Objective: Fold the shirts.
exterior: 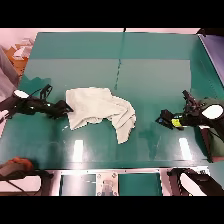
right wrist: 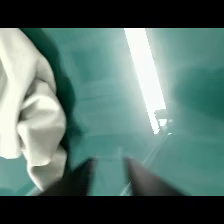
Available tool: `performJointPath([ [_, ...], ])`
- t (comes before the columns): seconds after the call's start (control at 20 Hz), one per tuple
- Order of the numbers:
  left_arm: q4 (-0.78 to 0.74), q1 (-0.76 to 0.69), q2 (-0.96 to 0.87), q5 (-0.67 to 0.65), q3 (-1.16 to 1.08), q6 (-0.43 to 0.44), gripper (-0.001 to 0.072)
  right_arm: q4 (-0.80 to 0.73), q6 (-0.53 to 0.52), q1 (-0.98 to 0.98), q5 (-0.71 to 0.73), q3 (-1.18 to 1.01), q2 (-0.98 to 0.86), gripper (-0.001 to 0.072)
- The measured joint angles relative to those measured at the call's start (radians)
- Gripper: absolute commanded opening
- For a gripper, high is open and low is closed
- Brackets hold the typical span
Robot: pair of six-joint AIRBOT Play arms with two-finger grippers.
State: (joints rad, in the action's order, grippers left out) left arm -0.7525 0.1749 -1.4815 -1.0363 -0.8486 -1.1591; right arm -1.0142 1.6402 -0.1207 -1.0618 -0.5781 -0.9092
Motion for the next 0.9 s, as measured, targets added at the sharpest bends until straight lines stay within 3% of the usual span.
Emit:
performJointPath([
  [0.05,0.011,-0.007,-0.01,0.022,0.006,0.02,0.0017,0.027,0.0,0.008,0.005,0.01,-0.006,0.0521],
  [0.2,0.064,-0.034,-0.019,0.04,0.007,0.083,0.0018,0.089,-0.001,0.092,0.029,0.039,-0.035,0.0521],
  [0.45,0.134,-0.05,-0.021,0.005,-0.023,0.13,0.0018,0.24,-0.002,0.381,0.201,0.059,-0.155,0.0513],
  [0.5,0.137,-0.051,-0.021,-0.005,-0.028,0.134,0.0018,0.264,-0.002,0.43,0.238,0.06,-0.188,0.0445],
  [0.55,0.141,-0.051,-0.021,-0.012,-0.034,0.137,0.0017,0.283,-0.003,0.465,0.264,0.06,-0.217,0.0207],
  [0.6,0.144,-0.051,-0.02,-0.019,-0.042,0.138,0.0017,0.296,-0.003,0.492,0.287,0.059,-0.243,0.0021],
  [0.75,0.151,-0.052,0.0,-0.052,-0.097,0.141,0.0017,0.317,-0.038,0.516,0.306,0.033,-0.282,0.0012],
  [0.9,0.15,-0.035,0.069,-0.089,-0.225,0.128,0.0017,0.249,-0.065,0.439,0.208,-0.084,-0.278,0.0012],
])
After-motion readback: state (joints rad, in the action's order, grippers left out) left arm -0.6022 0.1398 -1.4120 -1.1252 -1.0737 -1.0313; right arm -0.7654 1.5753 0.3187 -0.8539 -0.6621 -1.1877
